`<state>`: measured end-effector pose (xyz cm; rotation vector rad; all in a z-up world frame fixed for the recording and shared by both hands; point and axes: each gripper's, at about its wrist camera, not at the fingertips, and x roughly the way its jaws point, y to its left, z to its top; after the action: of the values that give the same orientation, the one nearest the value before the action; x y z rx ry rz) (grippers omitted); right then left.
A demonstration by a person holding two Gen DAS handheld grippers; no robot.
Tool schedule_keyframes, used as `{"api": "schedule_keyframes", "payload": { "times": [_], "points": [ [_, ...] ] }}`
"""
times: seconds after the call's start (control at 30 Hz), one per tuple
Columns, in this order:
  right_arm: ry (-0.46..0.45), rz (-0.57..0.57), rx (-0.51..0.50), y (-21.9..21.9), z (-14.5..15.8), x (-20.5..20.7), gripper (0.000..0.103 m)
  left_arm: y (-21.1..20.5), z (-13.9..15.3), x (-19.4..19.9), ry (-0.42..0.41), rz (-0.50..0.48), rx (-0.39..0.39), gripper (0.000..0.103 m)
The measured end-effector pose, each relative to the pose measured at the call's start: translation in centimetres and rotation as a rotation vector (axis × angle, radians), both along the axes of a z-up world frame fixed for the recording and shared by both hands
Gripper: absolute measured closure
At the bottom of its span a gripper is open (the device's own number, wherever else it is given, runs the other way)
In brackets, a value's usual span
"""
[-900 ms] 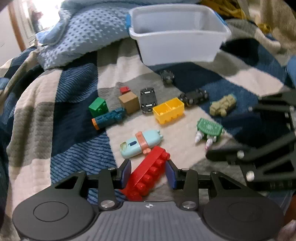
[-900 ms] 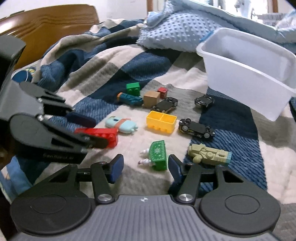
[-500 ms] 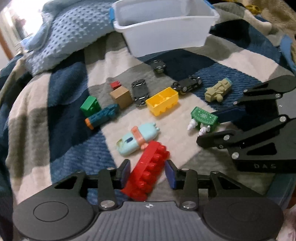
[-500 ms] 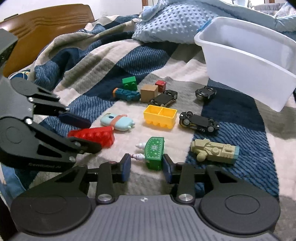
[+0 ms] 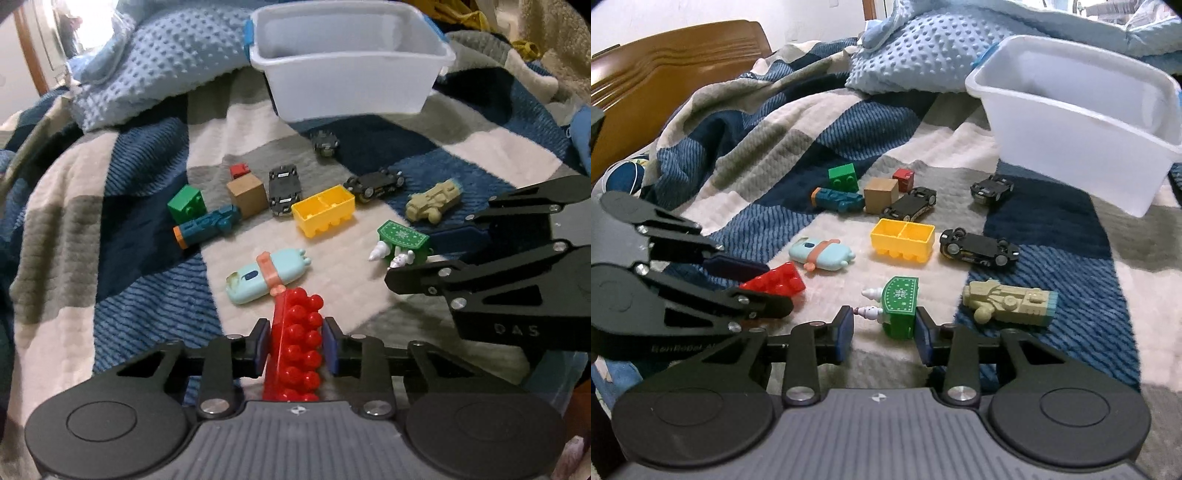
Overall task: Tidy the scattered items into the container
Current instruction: 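Grasp the red lego brick with the left tool while the right tool grasps the green pegged toy, then carry the red brick and green toy over the white bin with both tools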
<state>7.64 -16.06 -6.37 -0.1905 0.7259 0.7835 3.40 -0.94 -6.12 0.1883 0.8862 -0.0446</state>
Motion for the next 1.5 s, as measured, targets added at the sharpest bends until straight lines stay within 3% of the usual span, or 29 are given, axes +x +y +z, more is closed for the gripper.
{"api": "schedule_keyframes", "payload": {
  "times": [0.33, 0.67, 1.07, 1.3, 1.5],
  "points": [
    [-0.073, 0.002, -0.018, -1.9, 2.4, -0.9, 0.064, -2.5, 3.1, -0.9, -0.044, -0.011, -0.008, 0.069],
    [-0.057, -0.077, -0.051, -4.3, 5.3, 1.6, 0.064, -4.9, 5.9, 1.4, -0.079, -0.019, 0.031, 0.069],
    [-0.188, -0.07, -0.092, -5.1, 10.2, 5.7, 0.064, -6.3, 11.2, 8.3, -0.165, -0.026, 0.024, 0.069],
    [-0.286, -0.134, -0.063, -5.4, 13.8, 10.4, 0.064, -6.8, 15.3, 13.9, -0.24, -0.028, 0.059, 0.069],
    [-0.306, -0.174, -0.062, -4.8, 14.6, 14.6, 0.064, -6.9, 16.3, 18.9, -0.268, -0.025, 0.046, 0.069]
  ]
}}
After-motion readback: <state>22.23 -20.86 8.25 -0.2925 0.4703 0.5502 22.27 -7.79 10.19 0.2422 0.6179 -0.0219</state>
